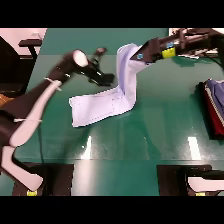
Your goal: Fold the shirts.
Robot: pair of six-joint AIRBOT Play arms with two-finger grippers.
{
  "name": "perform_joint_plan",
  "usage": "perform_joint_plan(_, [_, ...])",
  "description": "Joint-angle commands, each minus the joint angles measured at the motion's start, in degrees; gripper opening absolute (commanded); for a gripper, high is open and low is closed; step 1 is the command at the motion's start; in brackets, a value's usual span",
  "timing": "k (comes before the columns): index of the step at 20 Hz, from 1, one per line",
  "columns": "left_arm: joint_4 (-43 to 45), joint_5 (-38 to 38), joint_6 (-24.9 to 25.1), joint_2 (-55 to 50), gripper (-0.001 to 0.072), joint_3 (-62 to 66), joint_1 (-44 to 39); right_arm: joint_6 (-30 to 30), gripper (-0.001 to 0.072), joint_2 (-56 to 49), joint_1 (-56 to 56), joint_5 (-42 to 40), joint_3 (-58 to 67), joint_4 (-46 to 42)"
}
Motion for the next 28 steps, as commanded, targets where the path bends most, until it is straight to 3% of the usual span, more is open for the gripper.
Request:
perform_joint_plan(1, [11.41,-6.01,1.18,11.67,0.0023,0.26,8.55,-1.70,0.0015,-3.30,8.15,-4.87,0.04,4.92])
perform_joint_plan(3, [14.88,-6.10,1.40,18.36,0.0023,0.26,13.66,-4.81,0.0018,-7.26,15.13,-9.53,0.07,8.24])
perform_joint_plan(4, [16.02,-6.10,1.40,21.09,0.0023,0.26,15.82,-7.67,0.0079,-9.44,18.64,-11.76,0.07,10.29])
perform_joint_plan(6, [16.20,-6.25,1.40,25.59,0.0023,0.26,19.87,-10.54,0.0520,-12.98,23.80,-14.95,0.07,11.65])
perform_joint_plan(7, [16.20,-6.32,1.38,26.97,0.0024,0.26,21.18,-10.69,0.0600,-14.32,25.16,-14.97,0.07,11.19])
perform_joint_plan(10, [16.13,-6.80,1.40,29.03,0.0024,0.24,22.93,-10.82,0.0574,-16.35,23.52,-7.30,0.04,9.51])
perform_joint_plan(12, [15.80,-7.69,1.40,28.98,0.0023,0.13,22.93,-8.83,0.0570,-16.11,19.80,-2.47,-0.79,2.14])
perform_joint_plan(16, [15.02,-8.24,1.40,28.85,0.0023,0.09,22.93,-4.98,0.0569,-12.22,8.59,-1.84,-9.29,-12.48])
perform_joint_plan(18, [13.35,-8.46,1.40,28.85,0.0024,0.07,22.91,-2.23,0.0571,-10.62,1.90,-2.86,-14.21,-15.85])
perform_joint_plan(22, [9.01,-7.10,1.49,28.70,0.0023,-1.03,21.53,-0.96,0.0575,-12.96,-7.89,-3.76,-18.75,-15.15])
perform_joint_plan(28, [9.01,-5.70,1.86,26.25,0.0023,-2.19,15.56,-0.96,0.0574,-21.55,-4.42,-3.37,-13.97,-7.96])
